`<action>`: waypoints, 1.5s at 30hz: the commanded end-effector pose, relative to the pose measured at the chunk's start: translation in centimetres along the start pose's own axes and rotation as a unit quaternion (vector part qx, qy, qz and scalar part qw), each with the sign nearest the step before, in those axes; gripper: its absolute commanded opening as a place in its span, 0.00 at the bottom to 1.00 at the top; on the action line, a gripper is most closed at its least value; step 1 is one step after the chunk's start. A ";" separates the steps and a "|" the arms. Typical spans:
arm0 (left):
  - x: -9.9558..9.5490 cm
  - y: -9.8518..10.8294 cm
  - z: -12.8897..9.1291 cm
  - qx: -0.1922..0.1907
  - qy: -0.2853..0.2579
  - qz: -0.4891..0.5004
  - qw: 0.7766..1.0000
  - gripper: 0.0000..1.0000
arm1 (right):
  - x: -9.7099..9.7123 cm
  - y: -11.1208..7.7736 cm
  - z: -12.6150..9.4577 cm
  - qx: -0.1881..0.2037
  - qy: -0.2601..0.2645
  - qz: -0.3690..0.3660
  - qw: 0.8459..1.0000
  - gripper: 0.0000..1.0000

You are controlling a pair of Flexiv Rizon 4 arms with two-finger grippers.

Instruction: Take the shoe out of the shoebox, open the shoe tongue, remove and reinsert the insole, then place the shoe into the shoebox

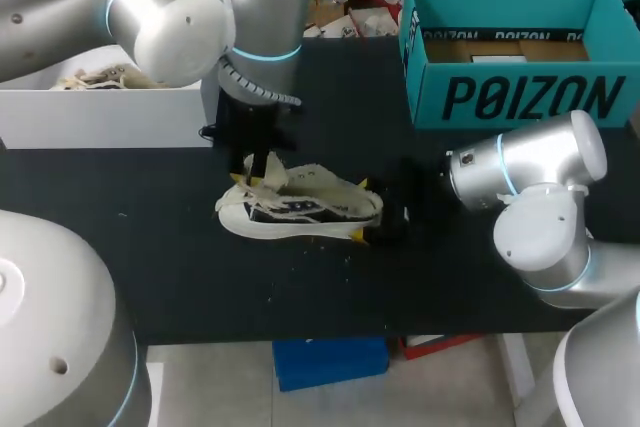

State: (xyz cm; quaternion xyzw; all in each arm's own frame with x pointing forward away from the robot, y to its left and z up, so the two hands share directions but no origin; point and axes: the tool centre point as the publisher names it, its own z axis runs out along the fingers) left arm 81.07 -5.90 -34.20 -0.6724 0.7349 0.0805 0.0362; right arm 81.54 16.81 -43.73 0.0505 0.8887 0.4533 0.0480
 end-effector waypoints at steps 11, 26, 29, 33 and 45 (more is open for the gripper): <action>-0.6 -1.0 -3.0 -0.001 0.068 0.149 0.986 1.00 | 0.1 -0.2 0.1 0.001 -0.001 0.001 1.000 0.00; 2.7 -1.9 -9.7 0.023 0.095 0.527 0.844 0.00 | 0.1 -0.2 0.1 0.001 -0.001 0.001 1.000 0.00; 3.9 -1.6 -10.0 -0.003 0.133 0.550 0.824 0.00 | 0.1 -0.2 0.1 0.001 -0.001 0.001 1.000 0.00; 4.1 -1.6 -10.1 -0.006 0.138 0.545 0.827 0.00 | 0.1 -0.2 0.1 0.001 -0.001 0.001 1.000 0.00; 4.1 -1.6 -10.1 -0.006 0.138 0.545 0.827 0.00 | 0.1 -0.2 0.1 0.001 -0.001 0.001 1.000 0.00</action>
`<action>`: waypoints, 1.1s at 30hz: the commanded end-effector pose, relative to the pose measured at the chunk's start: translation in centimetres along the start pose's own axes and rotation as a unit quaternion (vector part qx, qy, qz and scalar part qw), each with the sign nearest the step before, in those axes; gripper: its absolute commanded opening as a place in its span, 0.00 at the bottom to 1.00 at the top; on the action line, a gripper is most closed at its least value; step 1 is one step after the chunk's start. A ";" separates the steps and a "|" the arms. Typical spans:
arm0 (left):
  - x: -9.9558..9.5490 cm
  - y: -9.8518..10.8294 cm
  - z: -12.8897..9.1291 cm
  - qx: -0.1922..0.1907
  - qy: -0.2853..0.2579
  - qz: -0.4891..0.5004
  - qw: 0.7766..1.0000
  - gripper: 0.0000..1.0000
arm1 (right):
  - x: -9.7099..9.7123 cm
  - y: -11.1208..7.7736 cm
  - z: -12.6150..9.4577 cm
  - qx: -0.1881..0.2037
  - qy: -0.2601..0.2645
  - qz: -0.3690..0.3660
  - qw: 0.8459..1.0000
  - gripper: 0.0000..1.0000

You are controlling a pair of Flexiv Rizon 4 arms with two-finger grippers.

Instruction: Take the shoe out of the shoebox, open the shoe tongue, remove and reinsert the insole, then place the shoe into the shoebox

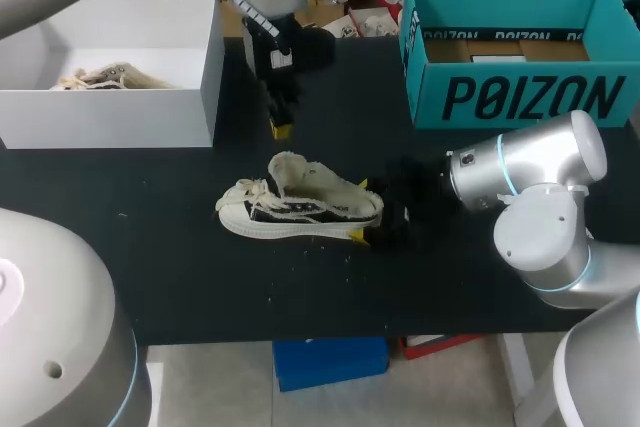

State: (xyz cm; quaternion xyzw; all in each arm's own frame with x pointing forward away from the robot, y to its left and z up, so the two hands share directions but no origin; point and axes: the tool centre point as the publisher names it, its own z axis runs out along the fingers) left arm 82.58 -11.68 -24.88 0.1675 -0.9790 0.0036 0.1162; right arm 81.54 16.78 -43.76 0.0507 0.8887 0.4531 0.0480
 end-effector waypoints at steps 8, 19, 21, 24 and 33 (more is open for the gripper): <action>1.6 -0.9 1.7 0.023 -0.022 0.134 0.990 0.00 | 0.1 -0.1 0.1 0.001 -0.001 0.001 1.000 0.00; 1.9 -1.1 2.0 0.029 -0.017 0.144 0.989 0.00 | 0.1 -0.1 0.1 0.001 -0.001 0.001 1.000 0.00; 1.9 -1.1 2.0 0.029 -0.017 0.144 0.989 0.00 | 0.1 -0.1 0.1 0.001 -0.001 0.001 1.000 0.00; 1.9 -1.1 2.0 0.029 -0.017 0.144 0.989 0.00 | 0.1 -0.1 0.1 0.001 -0.001 0.001 1.000 0.00; 2.4 -2.8 4.5 0.027 -0.007 0.171 0.985 0.00 | 0.1 -0.1 0.1 0.001 -0.001 0.001 1.000 0.00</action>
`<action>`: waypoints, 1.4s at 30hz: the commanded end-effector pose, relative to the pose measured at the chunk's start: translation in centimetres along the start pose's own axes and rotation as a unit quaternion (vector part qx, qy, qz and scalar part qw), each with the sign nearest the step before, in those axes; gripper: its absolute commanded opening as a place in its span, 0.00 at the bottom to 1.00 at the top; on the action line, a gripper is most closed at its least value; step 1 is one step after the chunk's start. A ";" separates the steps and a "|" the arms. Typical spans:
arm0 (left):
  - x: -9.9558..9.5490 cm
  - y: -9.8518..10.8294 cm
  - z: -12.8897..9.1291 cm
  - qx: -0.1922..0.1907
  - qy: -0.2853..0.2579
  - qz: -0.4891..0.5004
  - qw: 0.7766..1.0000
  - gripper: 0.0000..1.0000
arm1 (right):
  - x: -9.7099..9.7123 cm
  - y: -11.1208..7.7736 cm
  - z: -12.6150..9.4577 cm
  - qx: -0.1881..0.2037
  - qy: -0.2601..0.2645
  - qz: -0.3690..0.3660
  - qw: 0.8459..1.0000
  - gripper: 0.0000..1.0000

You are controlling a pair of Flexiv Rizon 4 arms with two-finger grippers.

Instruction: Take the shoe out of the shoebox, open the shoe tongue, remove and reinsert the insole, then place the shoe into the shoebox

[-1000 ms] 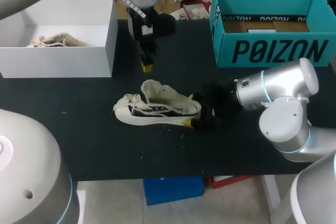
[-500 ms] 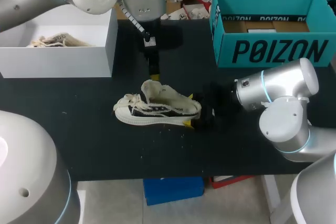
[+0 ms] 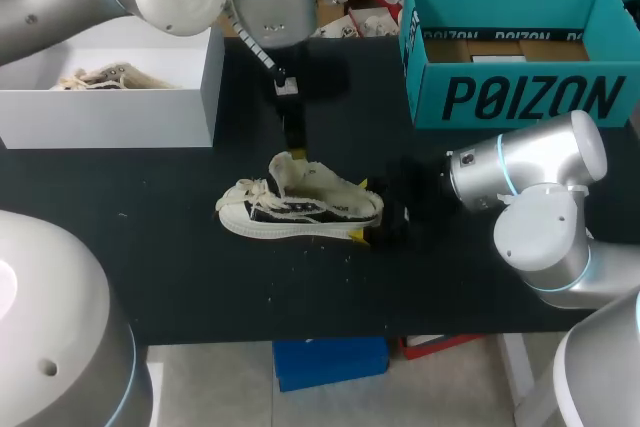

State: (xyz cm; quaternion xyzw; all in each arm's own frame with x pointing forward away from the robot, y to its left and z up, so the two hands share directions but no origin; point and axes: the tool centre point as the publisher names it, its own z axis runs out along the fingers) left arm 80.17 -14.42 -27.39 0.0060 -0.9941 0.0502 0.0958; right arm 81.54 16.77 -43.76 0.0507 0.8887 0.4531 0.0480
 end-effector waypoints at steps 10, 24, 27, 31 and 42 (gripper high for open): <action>-0.4 -0.9 4.2 -0.003 0.027 0.016 0.999 0.00 | 0.1 -0.1 0.1 0.001 -0.001 0.001 1.000 0.00; -1.0 -0.8 6.9 0.000 0.042 0.024 0.999 0.00 | 0.1 -0.1 0.1 0.001 -0.001 0.001 1.000 0.00; -1.1 -0.8 7.4 -0.002 0.047 0.023 0.999 0.00 | 0.1 -0.1 0.1 0.001 -0.001 0.001 1.000 0.00; -1.1 -0.7 7.9 -0.003 0.050 0.021 0.999 0.00 | 0.1 -0.1 0.1 0.001 -0.001 0.001 1.000 0.00; -0.8 -0.9 9.4 -0.007 0.049 0.024 0.999 0.00 | 0.1 -0.1 0.1 0.001 -0.001 0.001 1.000 0.00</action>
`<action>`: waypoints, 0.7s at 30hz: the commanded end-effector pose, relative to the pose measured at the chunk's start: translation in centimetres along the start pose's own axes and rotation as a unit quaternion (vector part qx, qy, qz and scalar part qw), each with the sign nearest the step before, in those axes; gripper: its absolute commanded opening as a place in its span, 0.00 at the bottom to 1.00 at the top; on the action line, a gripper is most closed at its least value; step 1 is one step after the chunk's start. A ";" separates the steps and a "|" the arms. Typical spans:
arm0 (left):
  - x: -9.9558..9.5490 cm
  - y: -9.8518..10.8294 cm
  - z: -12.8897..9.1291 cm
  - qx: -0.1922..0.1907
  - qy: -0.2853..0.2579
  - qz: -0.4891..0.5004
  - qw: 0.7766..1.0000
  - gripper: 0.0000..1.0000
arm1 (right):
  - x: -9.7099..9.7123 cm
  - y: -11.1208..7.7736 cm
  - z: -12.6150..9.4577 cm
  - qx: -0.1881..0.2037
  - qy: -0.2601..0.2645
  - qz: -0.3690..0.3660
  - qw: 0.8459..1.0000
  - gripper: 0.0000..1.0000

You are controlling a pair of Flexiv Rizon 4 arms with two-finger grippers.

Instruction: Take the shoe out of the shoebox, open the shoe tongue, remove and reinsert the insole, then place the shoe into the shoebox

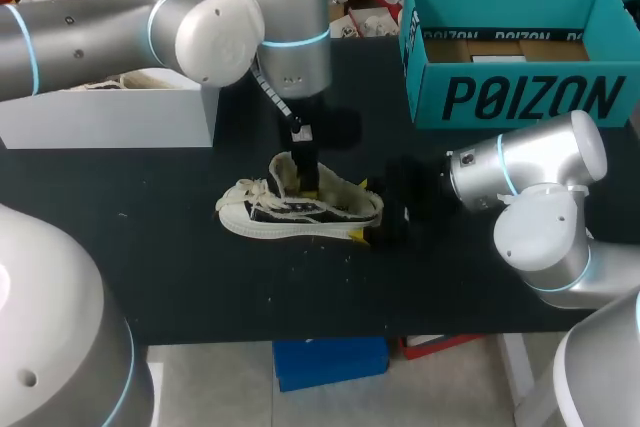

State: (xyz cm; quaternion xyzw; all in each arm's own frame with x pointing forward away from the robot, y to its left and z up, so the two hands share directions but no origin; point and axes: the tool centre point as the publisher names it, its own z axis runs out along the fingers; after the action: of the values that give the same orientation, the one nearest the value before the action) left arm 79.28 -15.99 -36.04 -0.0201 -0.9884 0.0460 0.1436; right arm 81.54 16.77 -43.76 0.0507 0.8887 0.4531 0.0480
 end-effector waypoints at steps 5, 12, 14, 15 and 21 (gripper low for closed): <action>-0.1 -0.2 1.5 0.003 0.001 0.003 1.000 0.00 | 0.1 -0.1 0.1 0.001 -0.001 0.001 1.000 0.00; 0.0 -0.2 1.7 -0.006 0.007 -0.006 1.000 0.00 | 0.1 -0.1 0.1 0.001 -0.001 0.001 1.000 0.00; 0.0 -0.2 1.7 -0.006 0.007 -0.006 1.000 0.00 | 0.1 -0.1 0.1 0.001 -0.001 0.001 1.000 0.00; 0.0 -0.2 1.7 -0.006 0.007 -0.006 1.000 0.00 | 0.1 -0.1 0.1 0.001 -0.001 0.001 1.000 0.00; 0.0 -0.2 1.7 -0.006 0.007 -0.006 1.000 0.00 | 0.1 -0.1 0.1 0.001 -0.001 0.001 1.000 0.00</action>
State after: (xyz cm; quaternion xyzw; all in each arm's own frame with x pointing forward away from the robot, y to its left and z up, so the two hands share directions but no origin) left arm 78.72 -16.21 -37.55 -0.0152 -0.9877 0.0404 0.1501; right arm 81.54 16.77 -43.76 0.0507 0.8887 0.4531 0.0480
